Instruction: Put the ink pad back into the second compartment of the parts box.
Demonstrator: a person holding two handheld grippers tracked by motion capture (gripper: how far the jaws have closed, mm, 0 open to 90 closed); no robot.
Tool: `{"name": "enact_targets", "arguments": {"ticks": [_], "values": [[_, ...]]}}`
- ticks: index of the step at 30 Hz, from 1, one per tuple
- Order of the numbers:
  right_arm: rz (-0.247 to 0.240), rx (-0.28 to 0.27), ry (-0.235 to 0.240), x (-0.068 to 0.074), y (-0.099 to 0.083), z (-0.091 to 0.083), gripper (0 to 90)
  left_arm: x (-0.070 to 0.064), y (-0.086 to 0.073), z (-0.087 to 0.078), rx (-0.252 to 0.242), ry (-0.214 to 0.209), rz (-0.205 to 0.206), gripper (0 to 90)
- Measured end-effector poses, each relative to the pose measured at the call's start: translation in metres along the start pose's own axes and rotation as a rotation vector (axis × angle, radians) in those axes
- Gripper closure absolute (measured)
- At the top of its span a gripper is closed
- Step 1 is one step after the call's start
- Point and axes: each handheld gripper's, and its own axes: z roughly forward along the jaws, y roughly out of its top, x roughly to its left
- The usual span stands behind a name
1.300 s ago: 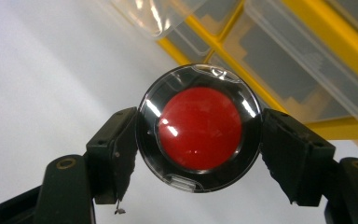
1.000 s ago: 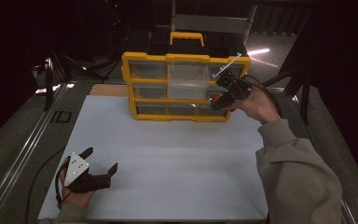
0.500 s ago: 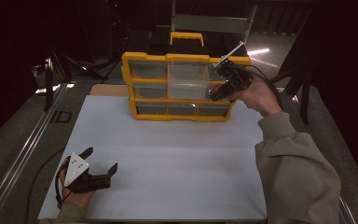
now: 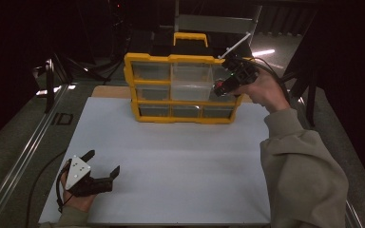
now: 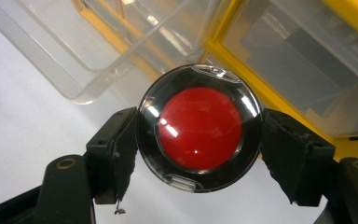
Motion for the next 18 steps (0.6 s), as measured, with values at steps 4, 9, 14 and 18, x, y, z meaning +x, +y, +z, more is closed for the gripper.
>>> {"name": "enact_targets", "arguments": {"ticks": [4,9,14,18], "values": [[0.011,-0.003,-0.002,-0.004,0.003,-0.005,29.7,0.000,0.000,0.000,0.000,0.001,0.000,0.0],[0.016,-0.021,-0.006,-0.004,0.008,-0.014,29.8,0.000,0.000,0.000,-0.001,0.001,-0.001,0.0],[0.021,-0.038,0.002,-0.005,0.016,-0.022,29.8,0.000,0.000,0.000,0.002,0.000,0.002,0.0],[0.021,-0.049,-0.004,-0.003,0.023,-0.026,29.7,0.000,0.000,0.000,0.002,0.000,0.000,0.0]]}}
